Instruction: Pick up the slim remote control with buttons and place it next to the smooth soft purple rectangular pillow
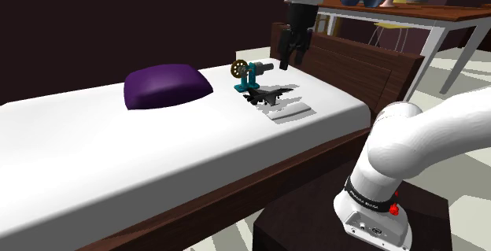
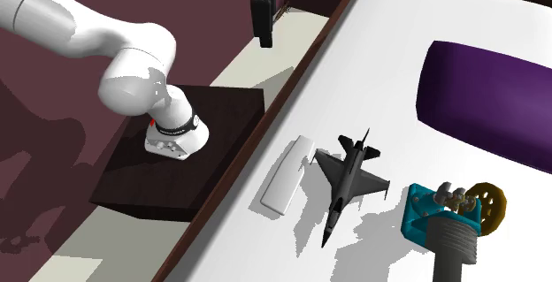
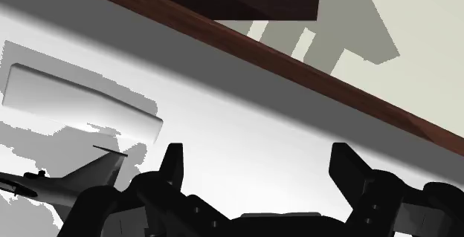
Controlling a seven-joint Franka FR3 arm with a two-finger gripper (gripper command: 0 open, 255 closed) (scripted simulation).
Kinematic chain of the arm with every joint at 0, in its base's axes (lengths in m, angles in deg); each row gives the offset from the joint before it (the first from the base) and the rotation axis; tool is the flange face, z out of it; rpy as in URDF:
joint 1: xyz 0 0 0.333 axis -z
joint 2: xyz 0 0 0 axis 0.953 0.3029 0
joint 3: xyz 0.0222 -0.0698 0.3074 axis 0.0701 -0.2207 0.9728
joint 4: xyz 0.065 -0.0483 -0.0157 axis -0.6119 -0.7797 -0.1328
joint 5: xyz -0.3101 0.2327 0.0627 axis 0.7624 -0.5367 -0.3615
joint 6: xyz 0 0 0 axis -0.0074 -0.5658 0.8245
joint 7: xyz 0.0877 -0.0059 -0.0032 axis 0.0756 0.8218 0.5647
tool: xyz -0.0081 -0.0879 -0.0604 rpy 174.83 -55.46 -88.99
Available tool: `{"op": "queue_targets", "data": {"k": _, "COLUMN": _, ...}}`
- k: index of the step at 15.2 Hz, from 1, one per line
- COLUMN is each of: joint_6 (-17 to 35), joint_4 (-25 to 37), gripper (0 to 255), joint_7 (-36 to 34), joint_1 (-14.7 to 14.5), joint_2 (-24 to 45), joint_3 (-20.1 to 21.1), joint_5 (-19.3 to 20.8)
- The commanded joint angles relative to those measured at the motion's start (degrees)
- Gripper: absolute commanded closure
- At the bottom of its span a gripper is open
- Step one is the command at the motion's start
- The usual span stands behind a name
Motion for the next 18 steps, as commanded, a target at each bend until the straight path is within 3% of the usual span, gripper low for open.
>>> {"op": "queue_targets", "data": {"k": 1, "joint_6": 0.0, "joint_4": 0.0, "gripper": 0, "joint_7": 0.0, "joint_1": 0.0, "joint_2": 0.0, "joint_3": 0.0, "joint_5": 0.0}}
{"op": "queue_targets", "data": {"k": 10, "joint_6": 10.7, "joint_4": -12.3, "gripper": 0, "joint_7": 28.9, "joint_1": -3.8, "joint_2": -0.6, "joint_3": -11.8, "joint_5": 11.3}}
{"op": "queue_targets", "data": {"k": 18, "joint_6": 24.7, "joint_4": -16.2, "gripper": 0, "joint_7": 54.1, "joint_1": -7.4, "joint_2": 8.4, "joint_3": -24.2, "joint_5": 21.2}}
